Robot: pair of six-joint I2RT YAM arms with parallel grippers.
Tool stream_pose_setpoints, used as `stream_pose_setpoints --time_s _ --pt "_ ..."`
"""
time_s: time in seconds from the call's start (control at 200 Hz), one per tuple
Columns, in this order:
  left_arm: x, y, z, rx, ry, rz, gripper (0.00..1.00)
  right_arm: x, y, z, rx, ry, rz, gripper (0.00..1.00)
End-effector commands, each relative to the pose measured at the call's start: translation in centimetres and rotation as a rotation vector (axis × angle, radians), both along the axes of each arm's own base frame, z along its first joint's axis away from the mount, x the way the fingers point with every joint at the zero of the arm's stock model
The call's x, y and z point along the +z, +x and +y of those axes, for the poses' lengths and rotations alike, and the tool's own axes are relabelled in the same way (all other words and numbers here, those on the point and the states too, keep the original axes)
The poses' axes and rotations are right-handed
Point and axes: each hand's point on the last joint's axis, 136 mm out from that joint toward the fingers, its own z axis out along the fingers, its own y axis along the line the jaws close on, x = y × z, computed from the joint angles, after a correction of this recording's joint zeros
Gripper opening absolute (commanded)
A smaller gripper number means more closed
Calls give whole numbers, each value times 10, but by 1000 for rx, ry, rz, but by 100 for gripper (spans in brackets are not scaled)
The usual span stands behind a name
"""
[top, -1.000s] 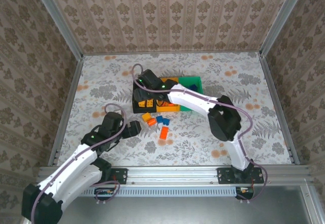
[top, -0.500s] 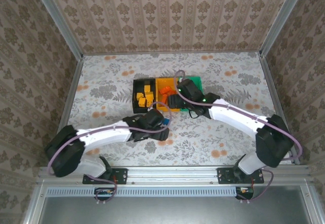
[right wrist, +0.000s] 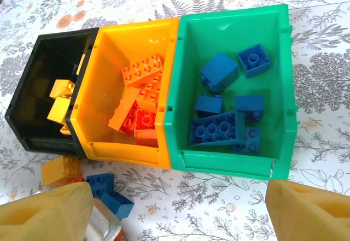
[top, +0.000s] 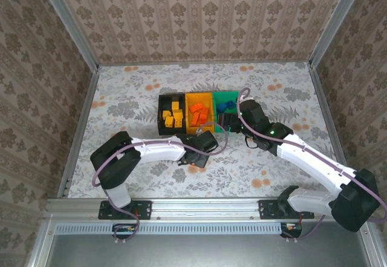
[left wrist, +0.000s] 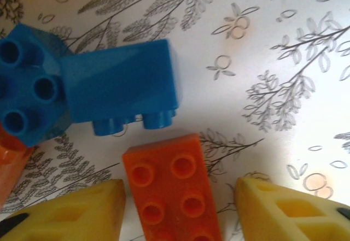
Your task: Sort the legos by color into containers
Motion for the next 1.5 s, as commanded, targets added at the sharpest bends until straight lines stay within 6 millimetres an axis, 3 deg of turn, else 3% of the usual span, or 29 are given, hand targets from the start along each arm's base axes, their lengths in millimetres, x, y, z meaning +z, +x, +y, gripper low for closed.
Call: stream_pose_setpoints --time_s 0.0,0.15,0.355,0.47,0.605,0.73,0.87,0.965,1.09,1.23,1.355,1.495 --pt "-16 -13 18 -7 115 42 52 10 1 -6 -19 16 -36 84" --pt "-26 -20 23 -12 145 59 41 11 3 -10 -29 27 -38 84" --pt "-16 -18 21 -20 126 17 33 8 4 -14 -50 38 -33 84" --pt "3 -13 14 -23 70 -22 30 5 4 -15 -60 43 -26 84" --pt "44 0 5 -21 -36 -99 30 4 3 -18 -70 48 -23 84" --pt "87 25 4 20 -188 -150 32 2 3 -19 -76 54 -21 84" --pt "130 70 2 68 -345 -220 34 -4 3 -20 -83 56 -10 84" --pt "146 104 -5 87 -397 -250 35 -9 3 -19 -82 52 6 84" --pt "148 145 -17 109 -409 -257 35 -17 3 -18 -80 43 24 85" --pt "136 179 -24 139 -389 -249 35 -24 3 -20 -79 22 36 84" --pt "126 196 -29 151 -367 -240 41 -29 1 -18 -65 19 51 84" --pt "125 203 -34 160 -373 -231 56 -33 -2 -14 -41 22 66 84"
